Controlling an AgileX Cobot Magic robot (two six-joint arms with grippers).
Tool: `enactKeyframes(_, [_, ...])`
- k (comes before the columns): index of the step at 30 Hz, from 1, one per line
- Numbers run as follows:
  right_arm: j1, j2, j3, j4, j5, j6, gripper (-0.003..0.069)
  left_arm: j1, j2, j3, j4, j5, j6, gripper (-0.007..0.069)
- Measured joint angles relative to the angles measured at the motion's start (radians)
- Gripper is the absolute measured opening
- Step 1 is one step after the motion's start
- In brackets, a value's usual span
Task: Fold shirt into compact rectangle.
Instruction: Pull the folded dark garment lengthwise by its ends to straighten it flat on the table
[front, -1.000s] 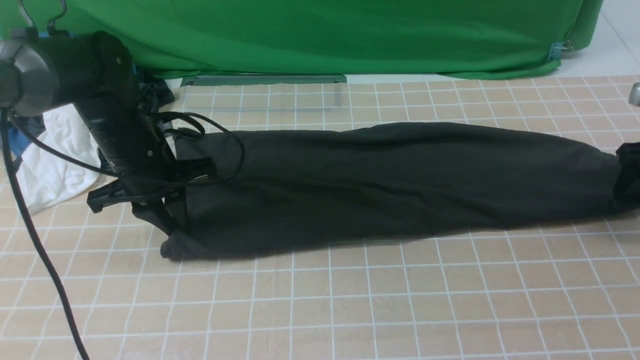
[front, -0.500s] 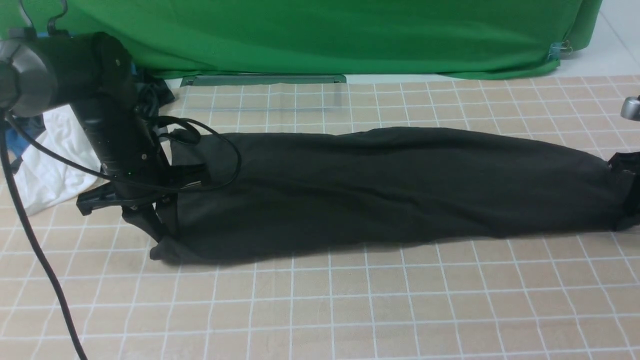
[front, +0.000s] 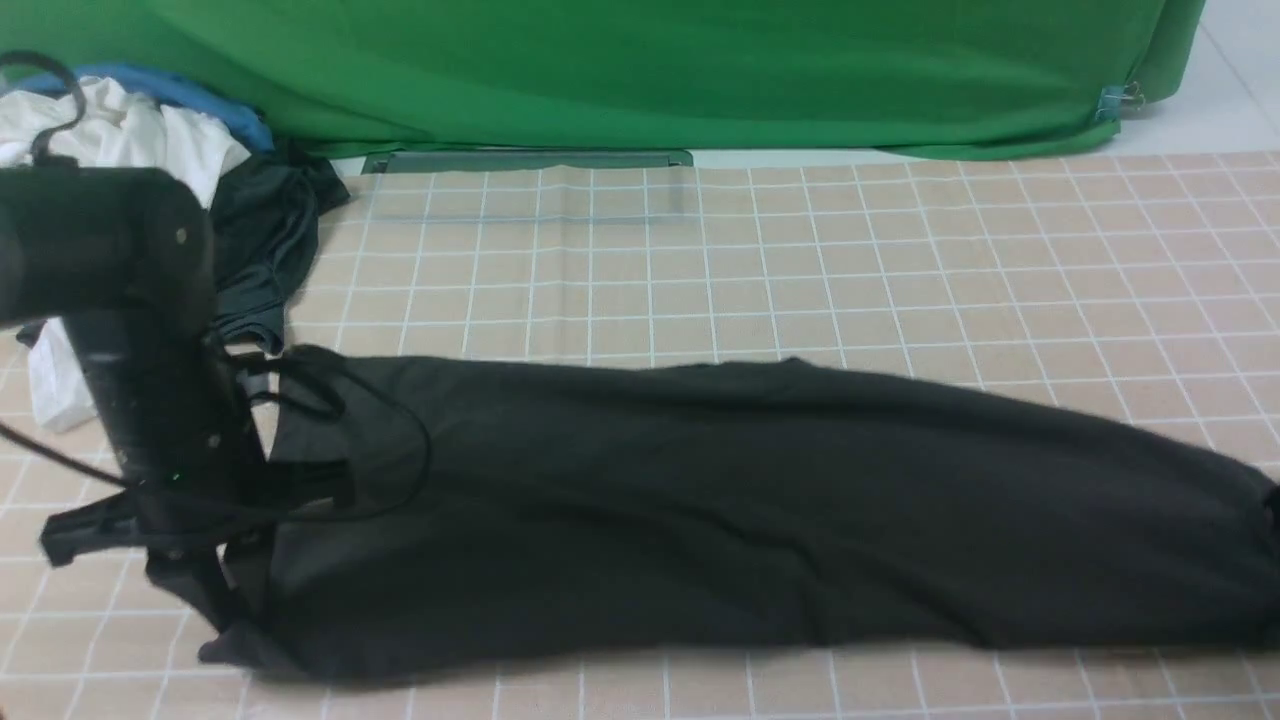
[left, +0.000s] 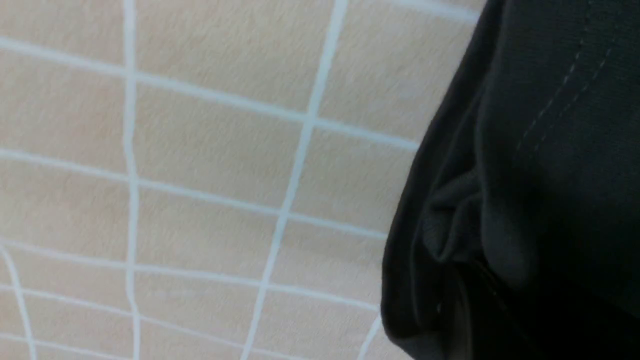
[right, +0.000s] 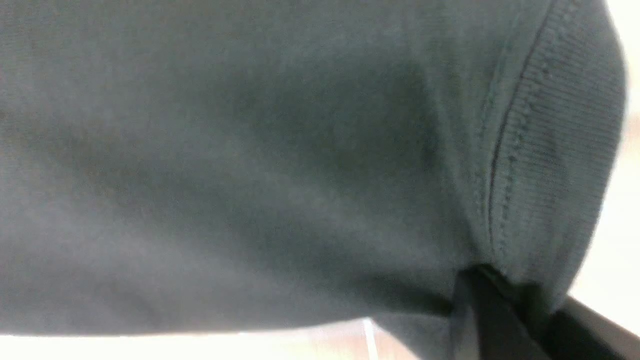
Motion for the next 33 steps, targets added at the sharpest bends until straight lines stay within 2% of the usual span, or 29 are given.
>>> enactKeyframes(4, [0.0,-0.104,0.09,-0.04,-0.015,0.02,0.0066,0.0,-0.099,0.123,0.006,-0.015,-0.027,0.005])
enactKeyframes(9, [0.0,-0.146,0.127,-0.059,-0.064,0.032,0.0066,0.0,-0.15,0.267,0.003,-0.108,-0.052,0.005])
enactKeyframes(18, [0.0,-0.146,0.132,-0.062,-0.074,0.034,0.0066,0.0,-0.162,0.285,-0.018,-0.135,-0.055,0.0067])
enactKeyframes(21, [0.0,-0.146,0.132,-0.065,-0.076,0.036,0.0066,0.0,-0.162,0.285,-0.018,-0.128,-0.063,0.0112])
enactKeyframes(30, [0.0,-0.146,0.132,-0.172,-0.066,0.109,0.0066,0.0,-0.169,0.142,-0.023,-0.072,-0.082,0.04])
enactKeyframes(33, [0.0,-0.146,0.132,-0.176,-0.065,0.11,0.0066,0.0,-0.182,0.052,-0.02,-0.048,-0.079,0.0456])
